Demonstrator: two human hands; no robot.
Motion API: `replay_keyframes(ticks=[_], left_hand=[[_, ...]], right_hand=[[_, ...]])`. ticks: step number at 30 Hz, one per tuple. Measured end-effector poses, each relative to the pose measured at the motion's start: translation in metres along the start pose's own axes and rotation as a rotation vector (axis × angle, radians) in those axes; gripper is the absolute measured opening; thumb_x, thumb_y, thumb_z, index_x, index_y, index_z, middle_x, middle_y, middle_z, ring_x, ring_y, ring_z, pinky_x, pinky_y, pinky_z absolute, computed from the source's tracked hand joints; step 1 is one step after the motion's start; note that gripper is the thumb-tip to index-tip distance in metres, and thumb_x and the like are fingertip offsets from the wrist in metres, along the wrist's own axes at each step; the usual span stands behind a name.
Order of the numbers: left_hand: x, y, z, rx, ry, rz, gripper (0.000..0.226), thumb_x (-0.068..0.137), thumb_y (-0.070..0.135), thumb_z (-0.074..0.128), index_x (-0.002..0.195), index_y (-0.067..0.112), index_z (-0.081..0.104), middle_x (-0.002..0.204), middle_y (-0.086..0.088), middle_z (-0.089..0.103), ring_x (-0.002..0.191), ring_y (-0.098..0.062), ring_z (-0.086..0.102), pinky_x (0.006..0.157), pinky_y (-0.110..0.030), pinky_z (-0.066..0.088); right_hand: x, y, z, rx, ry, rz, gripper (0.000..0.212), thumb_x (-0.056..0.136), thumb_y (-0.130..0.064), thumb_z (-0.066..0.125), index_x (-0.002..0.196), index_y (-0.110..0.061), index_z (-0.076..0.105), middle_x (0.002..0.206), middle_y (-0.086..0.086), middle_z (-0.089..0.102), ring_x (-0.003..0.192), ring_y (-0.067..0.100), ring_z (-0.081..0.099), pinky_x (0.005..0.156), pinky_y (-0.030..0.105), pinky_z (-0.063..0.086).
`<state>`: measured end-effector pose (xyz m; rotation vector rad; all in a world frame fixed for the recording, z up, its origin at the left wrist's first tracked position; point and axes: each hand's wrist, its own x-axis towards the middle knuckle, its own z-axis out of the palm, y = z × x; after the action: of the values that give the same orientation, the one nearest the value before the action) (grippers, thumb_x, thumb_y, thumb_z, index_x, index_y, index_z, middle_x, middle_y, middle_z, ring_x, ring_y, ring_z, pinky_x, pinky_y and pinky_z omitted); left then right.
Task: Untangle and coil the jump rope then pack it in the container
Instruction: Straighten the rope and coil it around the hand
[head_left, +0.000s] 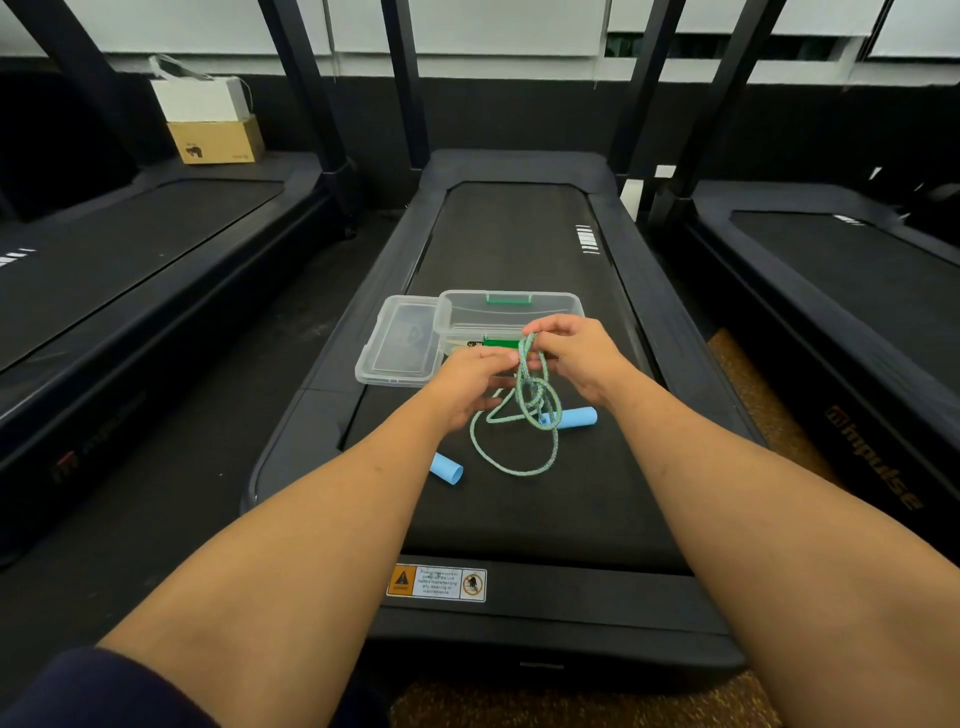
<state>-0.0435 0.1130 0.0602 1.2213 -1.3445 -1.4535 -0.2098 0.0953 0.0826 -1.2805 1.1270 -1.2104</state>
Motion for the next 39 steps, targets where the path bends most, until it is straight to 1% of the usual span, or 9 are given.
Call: replay_keyframes(ticks=[8, 12, 14, 17, 19, 22, 26, 31, 39], left_hand=[[0.000, 0.002, -0.003, -0.095, -0.008, -0.011, 0.025, 0.092, 0.031, 0.068, 0.105, 0.010, 0.075, 0.092, -0.003, 0.073, 0.078, -0.012, 0.060, 0.065, -0.024, 0.044], [-0.001, -0.003, -0.006, -0.267, 0.027, -0.065, 0.012, 0.093, 0.022, 0.069, 0.087, 0.012, 0.069, 0.069, 0.004, 0.054, 0.060, -0.007, 0.050, 0.057, -0.021, 0.048], [-0.001, -0.003, -0.007, -0.311, 0.050, -0.057, 0.014, 0.095, 0.025, 0.065, 0.087, 0.015, 0.065, 0.073, 0.002, 0.056, 0.063, -0.008, 0.056, 0.059, -0.023, 0.049], [-0.001, 0.002, -0.009, -0.318, 0.034, -0.032, 0.016, 0.100, 0.032, 0.056, 0.100, 0.017, 0.062, 0.090, 0.001, 0.072, 0.084, -0.015, 0.071, 0.076, -0.033, 0.055], [-0.001, 0.007, -0.009, -0.329, 0.054, -0.017, 0.018, 0.103, 0.033, 0.051, 0.104, 0.017, 0.059, 0.090, 0.001, 0.072, 0.087, -0.019, 0.071, 0.081, -0.039, 0.056], [-0.003, 0.009, -0.006, -0.235, 0.100, 0.012, 0.019, 0.104, 0.034, 0.047, 0.097, 0.017, 0.053, 0.077, 0.003, 0.061, 0.074, -0.016, 0.068, 0.077, -0.037, 0.055], [-0.003, 0.007, -0.006, -0.144, 0.089, 0.053, 0.017, 0.105, 0.034, 0.045, 0.097, 0.021, 0.052, 0.068, 0.006, 0.052, 0.067, -0.014, 0.059, 0.069, -0.032, 0.051], [0.001, 0.002, -0.010, -0.158, 0.064, 0.067, 0.017, 0.104, 0.033, 0.048, 0.092, 0.021, 0.051, 0.063, 0.005, 0.045, 0.056, -0.012, 0.046, 0.053, -0.024, 0.040], [0.012, -0.014, -0.020, -0.190, 0.126, 0.025, 0.016, 0.104, 0.033, 0.049, 0.098, 0.018, 0.054, 0.062, 0.006, 0.043, 0.053, -0.010, 0.039, 0.052, -0.022, 0.034]], right_hand=[[-0.005, -0.004, -0.002, -0.095, -0.005, -0.069, 0.019, 0.081, 0.019, 0.068, 0.085, 0.001, 0.065, 0.069, 0.015, 0.067, 0.048, 0.015, 0.064, 0.049, 0.020, 0.051], [-0.005, -0.001, -0.001, -0.135, -0.014, -0.043, 0.027, 0.082, 0.017, 0.067, 0.103, 0.000, 0.064, 0.075, 0.018, 0.064, 0.049, 0.014, 0.064, 0.049, 0.020, 0.049], [-0.004, 0.002, -0.002, -0.088, -0.038, 0.016, 0.038, 0.085, 0.013, 0.067, 0.120, -0.002, 0.060, 0.081, 0.017, 0.066, 0.058, 0.017, 0.067, 0.057, 0.025, 0.056], [-0.004, 0.002, -0.002, -0.021, -0.149, 0.115, 0.030, 0.098, -0.008, 0.061, 0.128, -0.009, 0.059, 0.093, 0.014, 0.069, 0.077, 0.022, 0.070, 0.075, 0.032, 0.062], [-0.002, 0.007, -0.002, -0.067, -0.082, 0.162, 0.028, 0.103, -0.012, 0.051, 0.130, -0.009, 0.057, 0.088, 0.013, 0.065, 0.073, 0.022, 0.066, 0.069, 0.030, 0.059], [0.004, 0.038, -0.014, -0.400, 0.076, 0.232, 0.037, 0.094, 0.006, 0.041, 0.121, -0.009, 0.062, 0.085, 0.013, 0.062, 0.065, 0.023, 0.059, 0.057, 0.031, 0.053], [-0.002, 0.086, -0.034, -1.133, -0.099, 0.230, 0.052, 0.089, 0.000, 0.050, 0.137, -0.020, 0.058, 0.135, 0.011, 0.061, 0.123, 0.031, 0.059, 0.103, 0.039, 0.047], [-0.005, 0.116, -0.037, -1.316, -0.132, 0.297, 0.067, 0.096, -0.010, 0.048, 0.153, -0.041, 0.030, 0.148, 0.006, 0.041, 0.131, 0.036, 0.043, 0.109, 0.046, 0.040], [0.001, 0.122, -0.035, -1.298, -0.063, 0.373, 0.030, 0.096, -0.032, 0.061, 0.123, -0.022, 0.054, 0.127, 0.006, 0.054, 0.121, 0.030, 0.049, 0.102, 0.048, 0.038]])
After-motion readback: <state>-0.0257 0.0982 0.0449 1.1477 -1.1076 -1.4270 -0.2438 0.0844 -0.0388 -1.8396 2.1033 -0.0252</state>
